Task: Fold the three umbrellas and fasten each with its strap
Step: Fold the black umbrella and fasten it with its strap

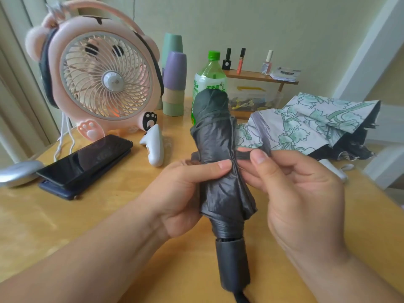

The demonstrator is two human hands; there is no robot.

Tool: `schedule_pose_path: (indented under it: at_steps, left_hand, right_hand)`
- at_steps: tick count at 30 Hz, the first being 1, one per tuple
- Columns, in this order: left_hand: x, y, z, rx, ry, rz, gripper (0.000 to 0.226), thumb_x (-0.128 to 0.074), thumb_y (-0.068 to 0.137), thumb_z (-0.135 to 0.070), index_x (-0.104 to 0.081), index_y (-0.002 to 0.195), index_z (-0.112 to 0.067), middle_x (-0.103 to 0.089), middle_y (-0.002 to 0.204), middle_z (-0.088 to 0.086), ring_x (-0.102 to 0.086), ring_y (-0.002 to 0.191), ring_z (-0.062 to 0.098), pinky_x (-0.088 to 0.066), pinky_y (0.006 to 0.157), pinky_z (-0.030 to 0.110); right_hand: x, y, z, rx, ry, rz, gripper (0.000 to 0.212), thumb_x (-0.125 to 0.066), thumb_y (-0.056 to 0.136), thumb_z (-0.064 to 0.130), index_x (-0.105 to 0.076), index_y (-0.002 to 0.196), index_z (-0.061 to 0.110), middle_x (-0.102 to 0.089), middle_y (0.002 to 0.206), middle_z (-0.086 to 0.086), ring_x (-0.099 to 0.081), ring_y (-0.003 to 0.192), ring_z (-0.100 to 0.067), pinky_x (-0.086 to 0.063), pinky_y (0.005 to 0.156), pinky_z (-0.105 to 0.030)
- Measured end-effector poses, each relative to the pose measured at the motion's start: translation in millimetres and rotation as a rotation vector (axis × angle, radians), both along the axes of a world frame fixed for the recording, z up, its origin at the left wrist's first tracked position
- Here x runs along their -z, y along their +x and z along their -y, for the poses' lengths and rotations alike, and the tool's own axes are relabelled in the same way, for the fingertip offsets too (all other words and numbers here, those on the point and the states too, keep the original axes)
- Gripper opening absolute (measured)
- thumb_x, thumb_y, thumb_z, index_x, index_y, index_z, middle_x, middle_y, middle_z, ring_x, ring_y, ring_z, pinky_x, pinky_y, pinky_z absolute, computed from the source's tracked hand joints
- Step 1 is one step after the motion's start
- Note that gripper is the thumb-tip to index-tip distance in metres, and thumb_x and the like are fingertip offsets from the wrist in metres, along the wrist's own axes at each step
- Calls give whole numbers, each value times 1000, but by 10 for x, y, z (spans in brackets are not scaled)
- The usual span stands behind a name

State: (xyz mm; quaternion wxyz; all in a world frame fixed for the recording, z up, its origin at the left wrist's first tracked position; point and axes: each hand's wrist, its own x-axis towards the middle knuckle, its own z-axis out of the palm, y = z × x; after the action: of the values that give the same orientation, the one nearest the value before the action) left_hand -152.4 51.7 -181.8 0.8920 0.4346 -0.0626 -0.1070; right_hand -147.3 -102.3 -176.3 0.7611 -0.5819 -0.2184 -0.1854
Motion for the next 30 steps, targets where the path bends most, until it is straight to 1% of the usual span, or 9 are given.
schedule_pose_path:
  at_steps: [4,7,11,15,21,23,25,27,30]
  left_hand:
    - [23,-66,97,202,-137,-26,23,-63,89,-21,-78,99,-7,-73,85,10,-71,74,21,-60,71,36]
    - [-1,-96,181,264,-102,-29,33,-55,97,-33,-73,104,-5,-71,93,13,-70,80,26,-58,70,48]
    - [-12,-61,125,-38,138,-42,42,-70,83,-25,-54,107,6,-62,72,20,-57,46,29,-51,41,33]
    - [-60,-70,93,-236,270,-69,31,-73,88,-13,-44,98,-7,-55,53,15,-52,36,27,-49,41,32]
    - [-94,-127,122,-191,584,-57,14,-65,92,-5,-54,85,-8,-58,55,7,-57,45,24,-52,42,34]
    - [-76,-148,114,-148,796,78,11,-65,91,-12,-58,87,-4,-59,63,6,-57,57,21,-54,54,45]
    - [-108,-179,110,-181,1033,239,12,-65,90,-24,-62,93,-12,-65,70,0,-57,63,13,-55,67,37]
    - [-159,-217,88,-273,1201,341,16,-61,85,-36,-60,93,-22,-68,77,-5,-60,67,8,-52,65,24]
    - [-208,-272,48,-235,1237,393,19,-59,85,-43,-55,88,-25,-62,68,-10,-55,62,8,-44,56,23]
  right_hand:
    - [-33,-42,2,-45,40,17,14,-73,85,13,-80,79,23,-80,84,-9,-79,83,-32,-64,72,-39]
    - [-45,-62,25,-8,14,-34,15,-74,85,18,-79,75,29,-80,82,-6,-79,80,-30,-62,57,-44]
    - [-24,-39,51,21,21,46,17,-70,87,11,-80,80,23,-79,79,-8,-79,79,-32,-65,73,-43]
    - [11,-23,68,68,-41,75,11,-70,88,11,-79,83,15,-79,82,-9,-79,78,-32,-65,75,-44]
    - [35,38,115,170,-344,218,6,-74,90,12,-78,91,7,-80,84,2,-77,78,-21,-63,73,-44]
    - [7,32,122,173,-467,323,5,-75,89,11,-79,91,9,-79,85,5,-76,78,-16,-61,73,-36]
    - [-23,33,132,151,-567,427,6,-74,90,7,-79,91,5,-77,89,2,-72,84,-18,-56,77,-31]
    - [-38,42,137,158,-666,514,6,-73,90,8,-79,89,5,-73,93,0,-66,92,-24,-50,83,-27]
    - [-47,40,141,189,-742,515,7,-73,91,15,-79,91,13,-63,89,2,-58,92,-27,-43,83,-24]
